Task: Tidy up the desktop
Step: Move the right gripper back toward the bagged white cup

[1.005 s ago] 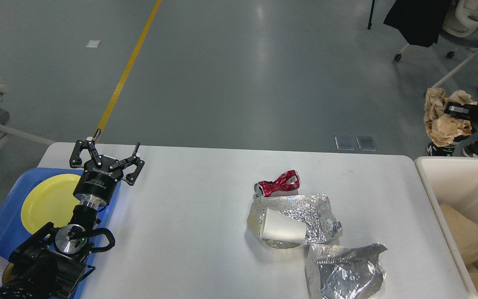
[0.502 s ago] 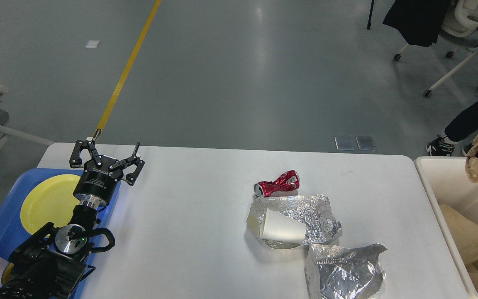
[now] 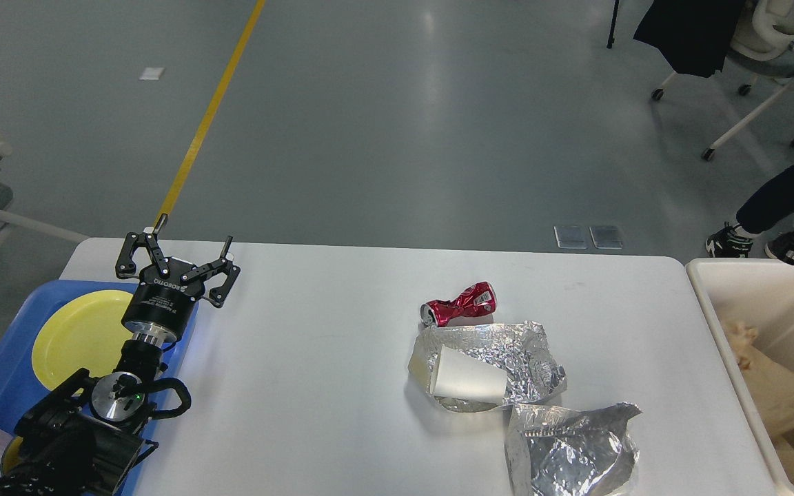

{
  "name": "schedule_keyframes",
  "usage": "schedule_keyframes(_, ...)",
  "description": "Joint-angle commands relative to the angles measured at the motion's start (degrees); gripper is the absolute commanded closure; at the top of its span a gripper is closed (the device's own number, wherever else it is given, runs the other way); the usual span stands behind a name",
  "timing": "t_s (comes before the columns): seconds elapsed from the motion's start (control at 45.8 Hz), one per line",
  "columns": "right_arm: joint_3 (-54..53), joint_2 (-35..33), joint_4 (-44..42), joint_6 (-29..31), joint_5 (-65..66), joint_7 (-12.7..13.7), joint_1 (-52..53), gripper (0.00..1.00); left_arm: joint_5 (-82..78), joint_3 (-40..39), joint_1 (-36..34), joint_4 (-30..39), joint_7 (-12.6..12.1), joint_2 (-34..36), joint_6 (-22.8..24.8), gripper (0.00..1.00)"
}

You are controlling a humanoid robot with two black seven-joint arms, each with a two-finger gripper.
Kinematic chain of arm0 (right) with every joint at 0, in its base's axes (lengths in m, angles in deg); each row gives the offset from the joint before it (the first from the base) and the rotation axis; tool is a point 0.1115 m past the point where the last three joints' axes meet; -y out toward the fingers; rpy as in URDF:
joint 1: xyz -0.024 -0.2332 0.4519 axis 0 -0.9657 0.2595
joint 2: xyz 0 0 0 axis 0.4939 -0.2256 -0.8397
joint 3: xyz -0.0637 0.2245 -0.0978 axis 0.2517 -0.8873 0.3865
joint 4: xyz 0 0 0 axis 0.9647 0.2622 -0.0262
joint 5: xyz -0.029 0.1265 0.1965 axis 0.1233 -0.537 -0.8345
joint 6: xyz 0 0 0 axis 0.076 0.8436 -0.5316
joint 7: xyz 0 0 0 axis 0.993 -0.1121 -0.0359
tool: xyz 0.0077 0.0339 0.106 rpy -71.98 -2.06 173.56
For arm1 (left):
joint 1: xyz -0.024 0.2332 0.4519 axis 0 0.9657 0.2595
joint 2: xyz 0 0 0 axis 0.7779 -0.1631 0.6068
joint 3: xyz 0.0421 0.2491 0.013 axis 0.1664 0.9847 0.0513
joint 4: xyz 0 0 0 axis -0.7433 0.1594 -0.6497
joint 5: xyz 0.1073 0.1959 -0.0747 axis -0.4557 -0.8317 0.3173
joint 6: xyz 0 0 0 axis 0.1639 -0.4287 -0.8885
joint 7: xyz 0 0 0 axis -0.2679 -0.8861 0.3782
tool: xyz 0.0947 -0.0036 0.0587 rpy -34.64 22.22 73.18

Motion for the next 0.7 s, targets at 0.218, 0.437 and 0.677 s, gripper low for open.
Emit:
schedule_keyframes(0.218, -0.05, 1.18, -0.15, -0.07, -0.16, -0.44, 3.3, 0.0, -0.01, 0.09, 0.0, 0.09, -0.01, 0.0, 0.03, 0.0)
schedule_keyframes(0.437, -0.14, 0.22, 14.07, 0.45, -0.16, -0.44, 18.66, 0.0, -0.01, 0.01, 0.0, 0.01, -0.01, 0.0, 0.03, 0.0)
schedule_keyframes(0.677, 0.3, 0.92, 42.8, 10.03, 4.4, -0.53, 43.54, 0.0, -0.01, 0.09, 0.0, 0.09, -0.1, 0.0, 0.03, 0.0)
